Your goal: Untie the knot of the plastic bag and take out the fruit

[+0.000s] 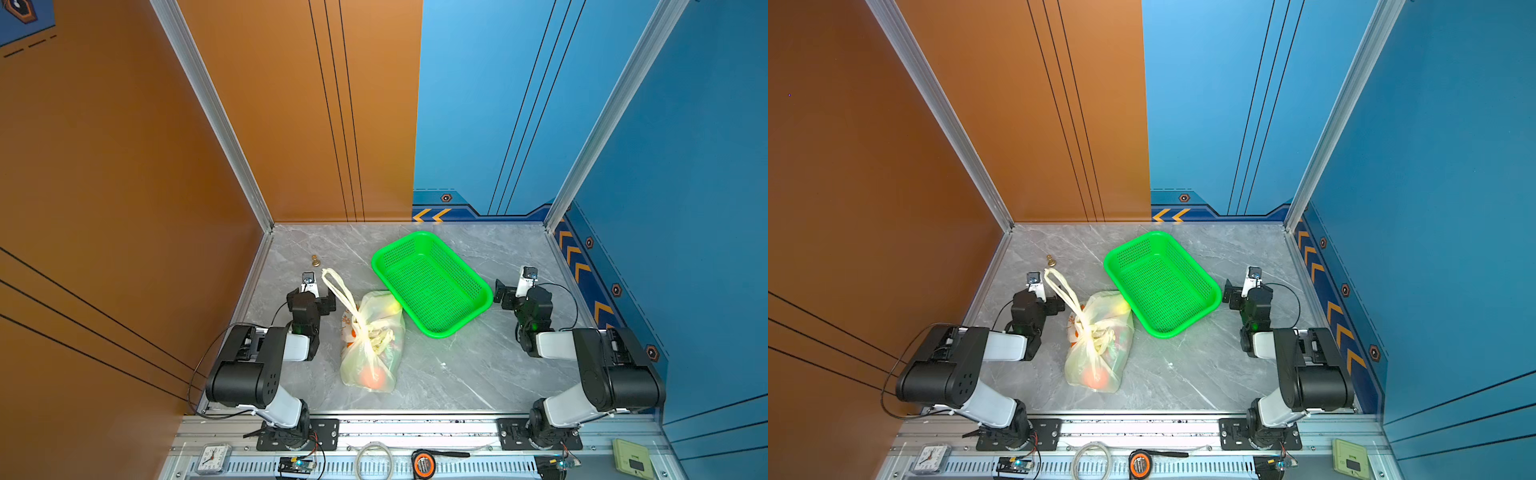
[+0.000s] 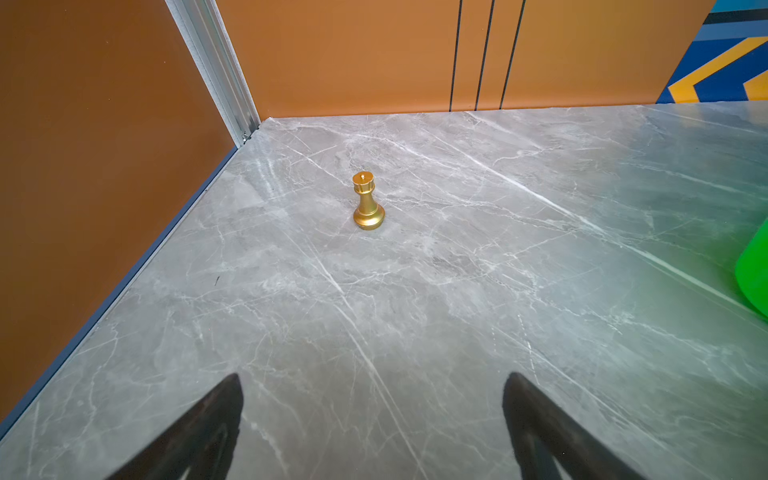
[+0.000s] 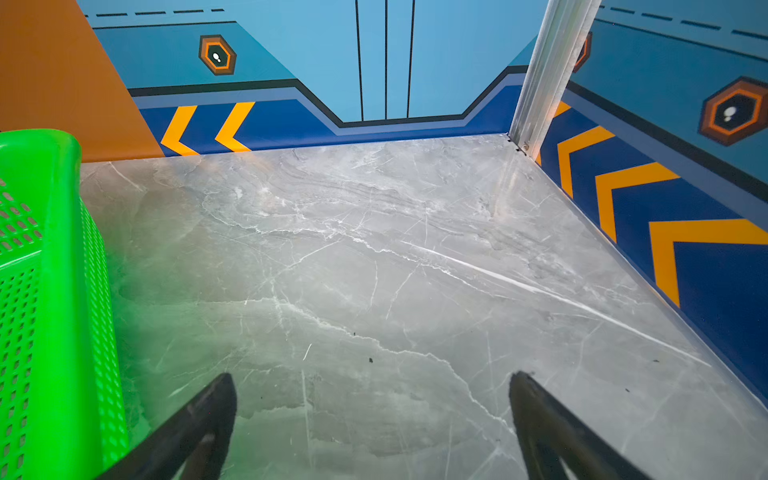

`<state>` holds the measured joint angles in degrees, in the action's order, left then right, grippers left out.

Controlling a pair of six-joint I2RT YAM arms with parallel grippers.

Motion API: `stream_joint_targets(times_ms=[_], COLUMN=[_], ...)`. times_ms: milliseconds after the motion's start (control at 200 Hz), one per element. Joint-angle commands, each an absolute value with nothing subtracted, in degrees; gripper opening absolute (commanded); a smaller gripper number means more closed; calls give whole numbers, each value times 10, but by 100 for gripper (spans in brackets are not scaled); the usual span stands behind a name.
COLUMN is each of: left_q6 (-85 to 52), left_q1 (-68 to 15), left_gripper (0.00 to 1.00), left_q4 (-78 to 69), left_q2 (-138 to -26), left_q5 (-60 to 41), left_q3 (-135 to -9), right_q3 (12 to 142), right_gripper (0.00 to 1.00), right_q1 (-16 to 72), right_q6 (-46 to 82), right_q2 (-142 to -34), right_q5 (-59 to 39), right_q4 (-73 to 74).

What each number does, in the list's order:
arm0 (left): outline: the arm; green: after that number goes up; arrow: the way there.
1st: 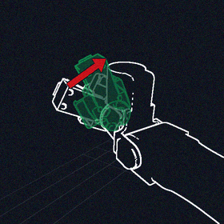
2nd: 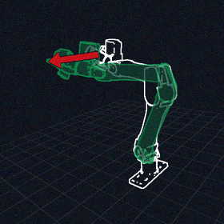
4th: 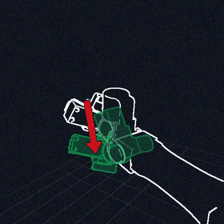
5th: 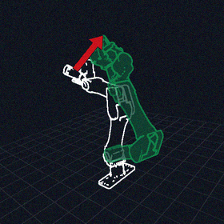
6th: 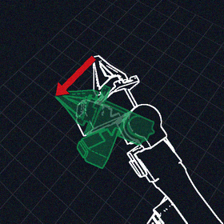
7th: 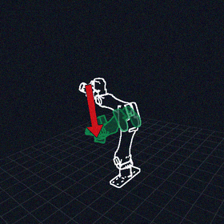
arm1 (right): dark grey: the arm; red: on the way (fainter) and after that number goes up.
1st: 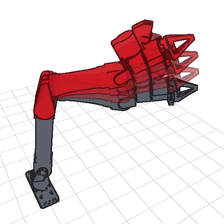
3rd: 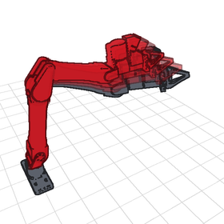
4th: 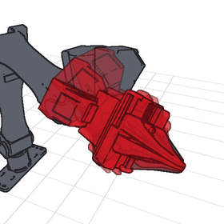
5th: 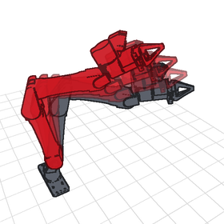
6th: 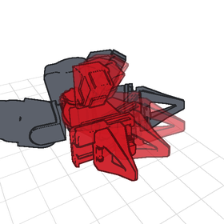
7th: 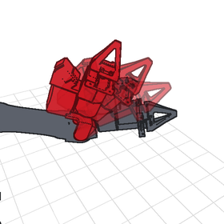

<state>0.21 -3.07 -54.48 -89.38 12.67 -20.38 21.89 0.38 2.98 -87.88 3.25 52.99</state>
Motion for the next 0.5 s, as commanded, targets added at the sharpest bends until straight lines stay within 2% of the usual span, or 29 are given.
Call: stream_joint_targets(times_ms=[0, 491], left_q6=[8, 5], left_q1=[-31, -26], left_gripper=[98, 98], left_q4=[-541, -536], left_q2=[-897, -897], left_q5=[128, 119], left_q3=[-213, -216], right_q3=[214, 214], right_gripper=[100, 100], right_q1=[4, 4], right_q6=[38, 37], right_q2=[-886, -886], right_q5=[33, 33], right_q4=[520, 520])
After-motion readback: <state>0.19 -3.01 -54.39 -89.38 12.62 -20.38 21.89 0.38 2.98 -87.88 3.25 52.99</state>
